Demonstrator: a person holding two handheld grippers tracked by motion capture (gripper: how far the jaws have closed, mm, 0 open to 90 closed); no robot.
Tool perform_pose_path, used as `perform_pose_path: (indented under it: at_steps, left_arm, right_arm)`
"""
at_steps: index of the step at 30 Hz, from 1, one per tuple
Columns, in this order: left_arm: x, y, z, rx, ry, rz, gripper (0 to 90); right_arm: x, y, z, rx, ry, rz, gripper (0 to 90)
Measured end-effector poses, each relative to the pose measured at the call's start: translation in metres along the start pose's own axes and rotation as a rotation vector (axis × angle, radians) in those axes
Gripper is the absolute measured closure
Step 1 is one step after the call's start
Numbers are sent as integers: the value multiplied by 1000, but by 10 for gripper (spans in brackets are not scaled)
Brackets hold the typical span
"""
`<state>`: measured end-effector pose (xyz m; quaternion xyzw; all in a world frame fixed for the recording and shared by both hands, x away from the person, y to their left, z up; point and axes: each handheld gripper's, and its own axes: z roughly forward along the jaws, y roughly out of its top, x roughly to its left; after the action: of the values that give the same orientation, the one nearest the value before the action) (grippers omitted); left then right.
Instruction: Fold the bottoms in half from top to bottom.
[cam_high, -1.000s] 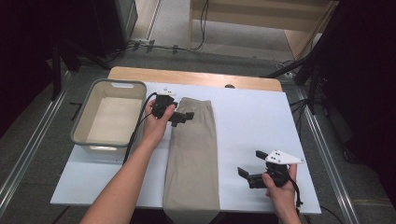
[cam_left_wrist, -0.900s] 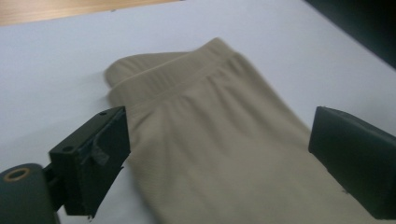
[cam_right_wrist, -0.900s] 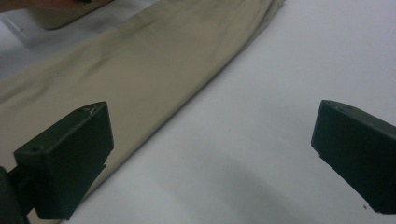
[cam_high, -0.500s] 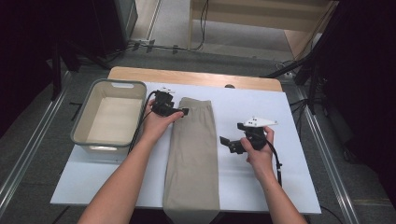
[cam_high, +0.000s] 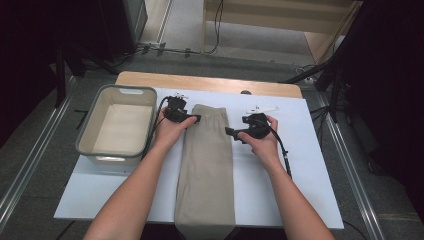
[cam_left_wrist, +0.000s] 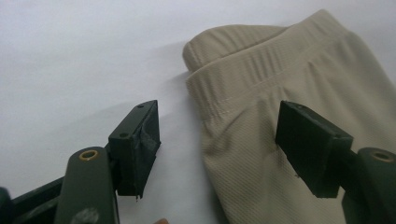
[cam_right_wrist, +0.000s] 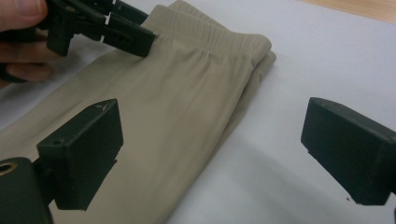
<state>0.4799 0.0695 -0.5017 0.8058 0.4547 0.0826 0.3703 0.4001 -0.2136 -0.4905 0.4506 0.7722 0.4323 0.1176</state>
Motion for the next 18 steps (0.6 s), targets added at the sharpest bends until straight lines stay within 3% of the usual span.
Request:
perform_pose_path:
  at_steps: [5,12,18]
  left_arm:
    - [2,2,1,-4,14,-11,387]
    - [4,2,1,-7,24,-6,488]
    - [4,2,2,-15,14,-9,527]
  right_arm:
    - [-9,16,19,3,-27,38,123]
    - [-20,23,43,70,-103,76,215]
    - [-24,22,61,103,-104,95,261]
